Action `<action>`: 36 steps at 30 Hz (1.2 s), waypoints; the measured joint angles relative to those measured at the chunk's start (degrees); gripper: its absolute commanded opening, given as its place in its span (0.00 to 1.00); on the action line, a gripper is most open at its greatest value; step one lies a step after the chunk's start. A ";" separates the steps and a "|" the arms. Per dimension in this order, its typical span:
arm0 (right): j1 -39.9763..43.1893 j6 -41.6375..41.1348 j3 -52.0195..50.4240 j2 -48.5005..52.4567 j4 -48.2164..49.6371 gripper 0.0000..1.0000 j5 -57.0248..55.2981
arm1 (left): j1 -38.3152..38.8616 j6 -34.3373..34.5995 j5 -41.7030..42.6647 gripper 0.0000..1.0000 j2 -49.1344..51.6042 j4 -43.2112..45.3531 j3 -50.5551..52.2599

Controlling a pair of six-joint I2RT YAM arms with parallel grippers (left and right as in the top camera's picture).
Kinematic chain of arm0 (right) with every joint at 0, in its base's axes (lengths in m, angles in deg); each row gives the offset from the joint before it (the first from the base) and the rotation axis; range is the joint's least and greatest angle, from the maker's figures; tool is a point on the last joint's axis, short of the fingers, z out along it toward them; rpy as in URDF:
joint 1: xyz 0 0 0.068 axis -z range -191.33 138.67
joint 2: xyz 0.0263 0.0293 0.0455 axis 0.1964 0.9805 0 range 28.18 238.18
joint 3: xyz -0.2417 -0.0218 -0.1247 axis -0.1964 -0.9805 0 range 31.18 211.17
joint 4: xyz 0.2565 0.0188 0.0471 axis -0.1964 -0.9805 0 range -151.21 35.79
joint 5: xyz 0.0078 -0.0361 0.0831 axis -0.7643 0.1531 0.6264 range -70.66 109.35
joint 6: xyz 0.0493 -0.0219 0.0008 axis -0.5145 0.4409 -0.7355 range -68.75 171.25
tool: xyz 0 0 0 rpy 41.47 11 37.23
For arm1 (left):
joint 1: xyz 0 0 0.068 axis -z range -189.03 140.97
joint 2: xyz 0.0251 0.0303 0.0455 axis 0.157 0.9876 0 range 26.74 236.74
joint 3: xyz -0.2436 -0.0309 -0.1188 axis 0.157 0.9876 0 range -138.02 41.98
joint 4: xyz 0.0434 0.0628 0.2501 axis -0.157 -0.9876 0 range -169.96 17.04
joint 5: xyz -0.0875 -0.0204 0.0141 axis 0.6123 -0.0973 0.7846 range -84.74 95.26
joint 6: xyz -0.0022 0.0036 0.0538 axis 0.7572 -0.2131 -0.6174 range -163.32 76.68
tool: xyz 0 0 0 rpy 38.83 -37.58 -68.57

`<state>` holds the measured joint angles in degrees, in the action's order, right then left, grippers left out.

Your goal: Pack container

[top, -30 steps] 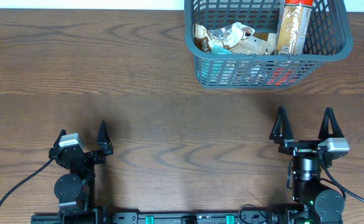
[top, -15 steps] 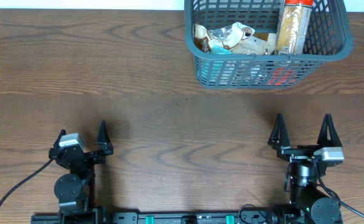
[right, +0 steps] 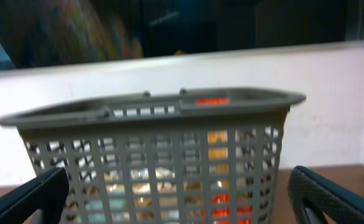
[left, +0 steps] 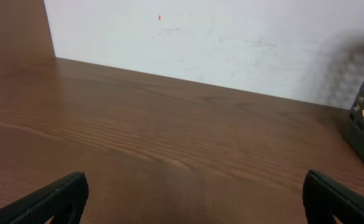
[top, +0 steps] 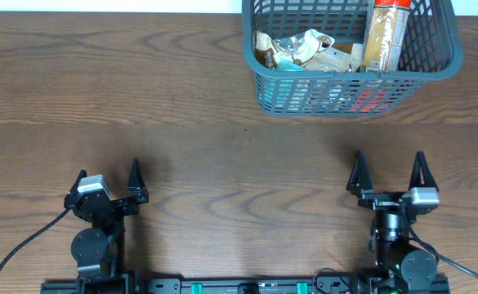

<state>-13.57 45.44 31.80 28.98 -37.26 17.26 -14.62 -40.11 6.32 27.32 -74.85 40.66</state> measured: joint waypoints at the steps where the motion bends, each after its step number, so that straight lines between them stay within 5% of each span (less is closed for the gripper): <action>1: 0.00 0.00 -0.11 0.00 -0.96 0.99 -0.02 | 0.00 0.00 0.00 0.98 0.00 0.00 0.00; 19: 0.00 0.02 -0.22 -0.11 -20.48 0.99 0.26 | 0.00 0.00 0.00 0.99 0.00 -0.02 0.00; 36: 0.00 9.49 -0.22 -0.11 -20.85 0.99 1.07 | 0.00 0.00 0.00 0.98 0.00 -0.02 0.00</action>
<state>-13.57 54.93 31.58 28.87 -58.11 18.33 -14.62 -40.11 6.32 27.32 -74.88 40.66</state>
